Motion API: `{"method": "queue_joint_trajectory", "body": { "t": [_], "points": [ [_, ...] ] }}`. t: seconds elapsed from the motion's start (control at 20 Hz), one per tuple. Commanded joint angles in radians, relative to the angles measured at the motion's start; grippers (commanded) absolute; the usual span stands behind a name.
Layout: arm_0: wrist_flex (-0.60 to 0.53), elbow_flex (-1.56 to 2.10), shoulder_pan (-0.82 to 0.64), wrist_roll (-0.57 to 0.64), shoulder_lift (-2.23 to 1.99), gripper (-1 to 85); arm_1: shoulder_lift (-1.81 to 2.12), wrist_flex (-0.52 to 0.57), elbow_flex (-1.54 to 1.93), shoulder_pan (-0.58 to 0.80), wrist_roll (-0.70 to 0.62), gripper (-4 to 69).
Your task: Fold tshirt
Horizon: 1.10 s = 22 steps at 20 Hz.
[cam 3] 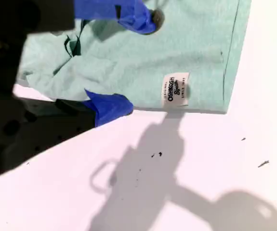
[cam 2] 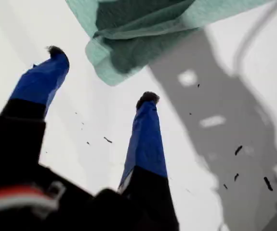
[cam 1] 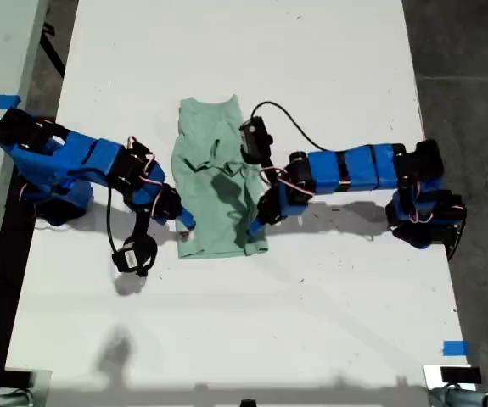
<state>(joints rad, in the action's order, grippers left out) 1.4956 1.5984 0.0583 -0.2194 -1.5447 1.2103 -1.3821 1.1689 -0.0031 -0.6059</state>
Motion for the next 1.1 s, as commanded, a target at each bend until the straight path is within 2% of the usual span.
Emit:
{"method": "queue_joint_trajectory", "body": {
  "t": [0.0, 0.25, 0.55, 0.8, 0.9, 0.95, 1.0, 1.05],
  "points": [
    [-0.051, -0.014, 0.031, -0.015, 0.043, 24.2, -0.044, 0.06, -0.103, -0.017, 0.017, 32.2],
    [-0.124, 0.0, 0.058, -0.026, 0.158, 23.3, -0.138, 0.124, -0.124, -0.018, 0.023, 31.9],
    [-0.247, 0.021, 0.071, -0.021, 0.267, 20.6, -0.19, 0.153, -0.124, -0.017, 0.031, 31.3],
    [-0.365, 0.028, 0.067, 0.094, 0.36, 14.2, -0.233, 0.161, -0.135, -0.023, 0.031, 29.3],
    [-0.374, 0.017, 0.066, 0.141, 0.379, 10.7, -0.272, 0.164, -0.164, -0.032, 0.021, 24.2],
    [-0.374, 0.014, 0.061, 0.161, 0.382, 7.2, -0.288, 0.166, -0.178, -0.037, 0.021, 17.1],
    [-0.373, 0.012, 0.055, 0.179, 0.382, 3.3, -0.301, 0.172, -0.187, -0.041, 0.018, 16.4],
    [-0.37, 0.009, 0.049, 0.187, 0.382, 0.4, -0.308, 0.17, -0.198, -0.046, 0.014, 6.6]
  ]
}}
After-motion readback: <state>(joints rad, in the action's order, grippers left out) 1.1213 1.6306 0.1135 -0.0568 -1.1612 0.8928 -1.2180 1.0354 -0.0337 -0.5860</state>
